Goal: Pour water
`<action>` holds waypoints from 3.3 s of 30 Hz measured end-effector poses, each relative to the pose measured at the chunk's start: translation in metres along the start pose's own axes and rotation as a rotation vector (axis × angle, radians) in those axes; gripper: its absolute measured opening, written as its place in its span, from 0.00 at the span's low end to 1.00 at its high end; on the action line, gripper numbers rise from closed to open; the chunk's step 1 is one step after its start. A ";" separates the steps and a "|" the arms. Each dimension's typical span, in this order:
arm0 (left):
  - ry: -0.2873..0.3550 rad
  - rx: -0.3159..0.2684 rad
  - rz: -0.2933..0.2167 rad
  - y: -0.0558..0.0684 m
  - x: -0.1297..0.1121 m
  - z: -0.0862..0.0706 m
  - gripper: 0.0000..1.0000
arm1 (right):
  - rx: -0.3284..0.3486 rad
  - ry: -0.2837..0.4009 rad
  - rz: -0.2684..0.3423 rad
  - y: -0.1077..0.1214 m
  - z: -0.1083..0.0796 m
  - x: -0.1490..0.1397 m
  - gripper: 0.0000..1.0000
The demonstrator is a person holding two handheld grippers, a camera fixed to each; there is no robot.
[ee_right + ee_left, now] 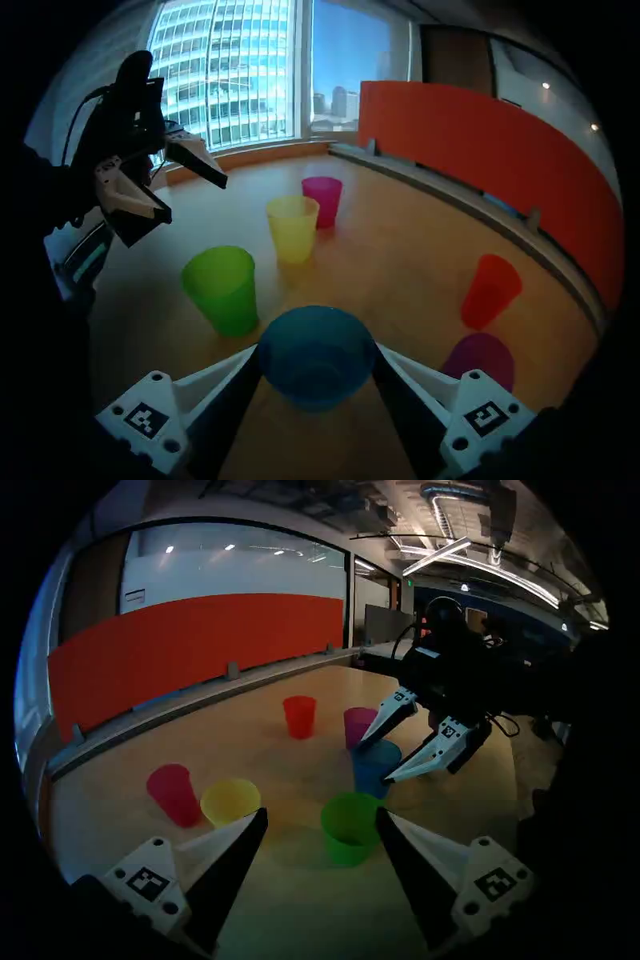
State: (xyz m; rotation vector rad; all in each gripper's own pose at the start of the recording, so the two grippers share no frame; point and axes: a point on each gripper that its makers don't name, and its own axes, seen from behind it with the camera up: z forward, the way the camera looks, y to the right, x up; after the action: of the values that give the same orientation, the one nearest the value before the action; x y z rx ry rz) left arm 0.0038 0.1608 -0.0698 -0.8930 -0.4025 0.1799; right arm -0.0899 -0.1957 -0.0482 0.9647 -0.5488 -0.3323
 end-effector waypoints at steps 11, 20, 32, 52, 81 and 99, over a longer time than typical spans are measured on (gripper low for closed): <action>-0.012 -0.022 0.006 0.009 -0.001 0.004 1.00 | -0.008 0.027 -0.010 0.001 -0.019 0.011 0.93; -0.044 -0.041 0.022 0.015 -0.010 0.010 1.00 | -0.027 0.046 -0.021 0.007 -0.034 0.019 0.93; -0.094 -0.092 0.053 0.027 -0.023 0.019 1.00 | -0.039 0.059 -0.033 0.012 -0.047 0.026 0.93; -0.170 -0.149 0.073 0.041 -0.047 0.053 1.00 | -0.050 0.059 -0.042 0.018 -0.056 0.027 0.93; -0.171 -0.162 0.068 0.046 -0.046 0.077 0.89 | -0.061 0.070 -0.033 0.024 -0.067 0.024 0.93; -0.071 -0.135 0.031 0.036 0.004 0.061 0.89 | -0.081 0.127 -0.029 0.025 -0.081 0.046 0.93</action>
State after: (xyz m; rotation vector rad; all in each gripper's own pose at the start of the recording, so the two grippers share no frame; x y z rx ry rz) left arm -0.0178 0.2281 -0.0624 -1.0283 -0.4708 0.2150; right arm -0.0051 -0.1496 -0.0503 0.9094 -0.4024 -0.3147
